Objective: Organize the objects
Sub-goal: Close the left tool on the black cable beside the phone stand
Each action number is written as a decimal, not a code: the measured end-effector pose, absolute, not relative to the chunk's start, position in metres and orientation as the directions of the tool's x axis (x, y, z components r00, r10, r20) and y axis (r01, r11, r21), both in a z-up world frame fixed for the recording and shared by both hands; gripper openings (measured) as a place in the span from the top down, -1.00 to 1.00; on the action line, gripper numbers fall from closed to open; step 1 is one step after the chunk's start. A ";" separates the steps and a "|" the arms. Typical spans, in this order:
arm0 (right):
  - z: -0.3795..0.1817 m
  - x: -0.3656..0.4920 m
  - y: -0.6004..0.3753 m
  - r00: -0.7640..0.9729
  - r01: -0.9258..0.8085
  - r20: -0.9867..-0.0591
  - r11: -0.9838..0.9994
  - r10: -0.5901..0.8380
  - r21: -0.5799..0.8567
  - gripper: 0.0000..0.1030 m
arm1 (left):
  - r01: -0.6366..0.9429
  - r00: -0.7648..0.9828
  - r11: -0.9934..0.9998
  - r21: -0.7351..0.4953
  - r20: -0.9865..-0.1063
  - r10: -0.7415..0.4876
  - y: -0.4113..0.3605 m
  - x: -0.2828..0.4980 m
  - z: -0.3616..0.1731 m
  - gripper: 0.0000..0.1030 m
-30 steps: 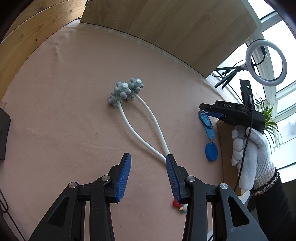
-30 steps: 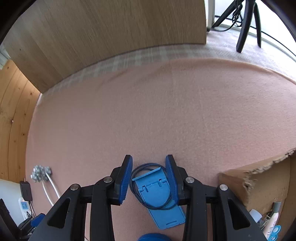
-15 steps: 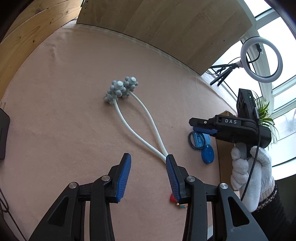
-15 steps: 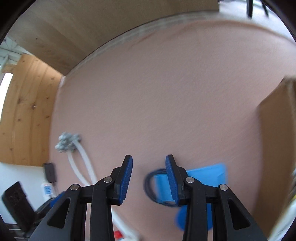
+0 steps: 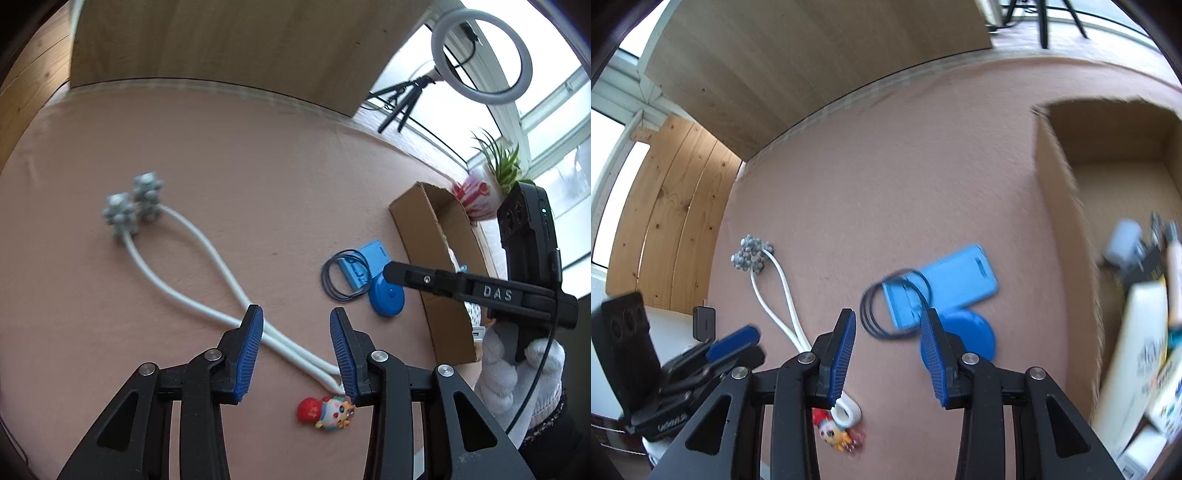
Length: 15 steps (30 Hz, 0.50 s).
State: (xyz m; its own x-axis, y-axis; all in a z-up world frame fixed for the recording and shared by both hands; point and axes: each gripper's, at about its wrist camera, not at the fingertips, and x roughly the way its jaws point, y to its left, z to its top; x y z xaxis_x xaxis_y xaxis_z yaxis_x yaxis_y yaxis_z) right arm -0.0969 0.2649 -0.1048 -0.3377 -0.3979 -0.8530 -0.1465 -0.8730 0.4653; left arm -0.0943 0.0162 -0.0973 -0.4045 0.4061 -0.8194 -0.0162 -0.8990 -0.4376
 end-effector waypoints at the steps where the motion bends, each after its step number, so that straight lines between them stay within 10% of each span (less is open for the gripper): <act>1: -0.104 -0.089 0.269 -0.340 -0.154 -0.852 -0.870 -0.398 0.468 0.34 | -0.037 -0.393 -0.904 -0.427 -0.825 0.406 0.024 -0.102 -0.099 0.23; 15: -0.109 -0.042 0.279 -0.361 -0.172 -0.860 -0.881 -0.361 0.441 0.34 | -0.183 -0.305 -0.953 -0.239 -0.908 0.287 0.100 -0.153 -0.141 0.74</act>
State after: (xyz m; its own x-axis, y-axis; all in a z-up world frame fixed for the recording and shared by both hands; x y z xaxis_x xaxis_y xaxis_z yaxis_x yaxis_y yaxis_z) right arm -0.0421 0.2788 -0.1093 -0.3607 -0.3605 -0.8602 -0.1718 -0.8808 0.4412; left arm -0.1531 0.1005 -0.1408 -0.3052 0.2867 -0.9081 -0.1833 -0.9535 -0.2394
